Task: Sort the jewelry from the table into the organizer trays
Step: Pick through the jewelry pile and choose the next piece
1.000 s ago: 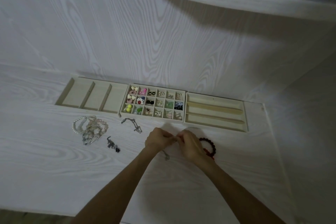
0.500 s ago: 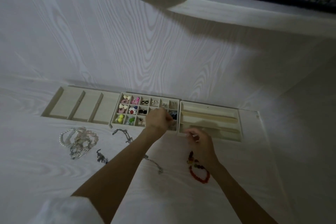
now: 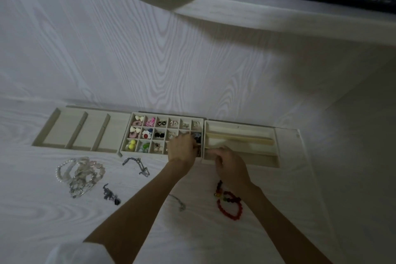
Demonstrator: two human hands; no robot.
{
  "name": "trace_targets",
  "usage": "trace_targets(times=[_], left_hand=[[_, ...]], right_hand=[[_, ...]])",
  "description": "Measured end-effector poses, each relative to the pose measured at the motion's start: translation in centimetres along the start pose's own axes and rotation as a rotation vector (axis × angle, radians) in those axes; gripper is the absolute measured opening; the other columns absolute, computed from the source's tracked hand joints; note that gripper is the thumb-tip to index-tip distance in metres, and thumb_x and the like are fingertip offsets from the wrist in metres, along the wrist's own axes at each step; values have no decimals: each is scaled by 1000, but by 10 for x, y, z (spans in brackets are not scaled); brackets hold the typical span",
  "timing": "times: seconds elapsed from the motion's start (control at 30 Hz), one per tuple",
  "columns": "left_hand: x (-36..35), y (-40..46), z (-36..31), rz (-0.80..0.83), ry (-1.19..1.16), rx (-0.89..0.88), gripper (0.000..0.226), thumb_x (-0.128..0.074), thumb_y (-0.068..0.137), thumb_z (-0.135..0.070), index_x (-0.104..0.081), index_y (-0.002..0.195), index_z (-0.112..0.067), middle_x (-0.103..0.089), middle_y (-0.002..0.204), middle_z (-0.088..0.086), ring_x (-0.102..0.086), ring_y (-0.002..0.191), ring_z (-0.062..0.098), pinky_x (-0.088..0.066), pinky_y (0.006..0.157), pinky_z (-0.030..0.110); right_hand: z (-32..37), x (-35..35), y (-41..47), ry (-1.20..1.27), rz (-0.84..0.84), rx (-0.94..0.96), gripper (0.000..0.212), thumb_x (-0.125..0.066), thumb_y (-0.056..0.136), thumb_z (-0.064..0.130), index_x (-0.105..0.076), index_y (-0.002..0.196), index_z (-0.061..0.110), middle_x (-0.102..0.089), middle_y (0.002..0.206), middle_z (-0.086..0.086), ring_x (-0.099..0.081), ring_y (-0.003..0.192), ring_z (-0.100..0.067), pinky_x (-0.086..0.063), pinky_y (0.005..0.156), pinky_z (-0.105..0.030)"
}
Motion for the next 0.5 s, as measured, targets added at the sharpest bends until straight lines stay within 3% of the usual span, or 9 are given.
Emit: trace_targets(times=[0.1, 0.2, 0.23, 0.33, 0.43, 0.5], left_hand=[[0, 0, 3, 42, -78, 44, 16, -64, 87, -34, -75, 96, -26, -72, 89, 3, -67, 85, 22, -51, 69, 31], [2, 1, 3, 98, -108, 27, 19, -61, 90, -35, -73, 105, -31, -72, 99, 2, -66, 93, 22, -50, 74, 32], [2, 1, 4, 127, -122, 14, 21, -60, 91, -34, -71, 108, -33, -71, 102, 1, -66, 96, 22, -50, 75, 31], [3, 1, 7, 259, -173, -18, 25, -61, 91, -34, -67, 115, -34, -69, 109, -2, -64, 101, 21, -48, 75, 30], [13, 0, 8, 333, -154, -75, 30, -64, 88, -35, -67, 117, -28, -68, 110, 1, -63, 101, 20, -50, 79, 30], [22, -2, 7, 335, -39, -149, 30, -55, 93, -25, -65, 121, -25, -67, 109, 6, -63, 100, 23, -48, 78, 32]], right_hand=[[13, -3, 10, -304, 75, 152, 49, -45, 86, -3, -60, 126, 22, -59, 107, -8, -51, 102, -28, -37, 79, -33], [23, -1, 15, -517, 46, 262, 48, -70, 65, 1, -71, 107, 24, -62, 92, -6, -59, 89, -28, -45, 75, -34], [25, -2, 17, -562, 69, 289, 47, -71, 64, 2, -70, 106, 23, -62, 93, -6, -59, 90, -28, -45, 77, -34], [29, -7, 21, -628, 224, 307, 44, -48, 87, 9, -53, 129, 20, -50, 121, -8, -42, 117, -28, -30, 95, -37], [32, -5, 28, -732, 277, 314, 41, -41, 92, 12, -52, 131, 18, -48, 126, -8, -38, 121, -27, -26, 98, -35], [36, -4, 31, -775, 305, 334, 40, -40, 94, 13, -51, 132, 17, -46, 130, -10, -37, 123, -28, -25, 99, -35]])
Point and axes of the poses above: each hand's wrist, its own y-axis towards the middle knuckle, its own x-axis out of the back of the hand, z = x × y, the point moved 5 cm from there along y, towards the middle knuckle
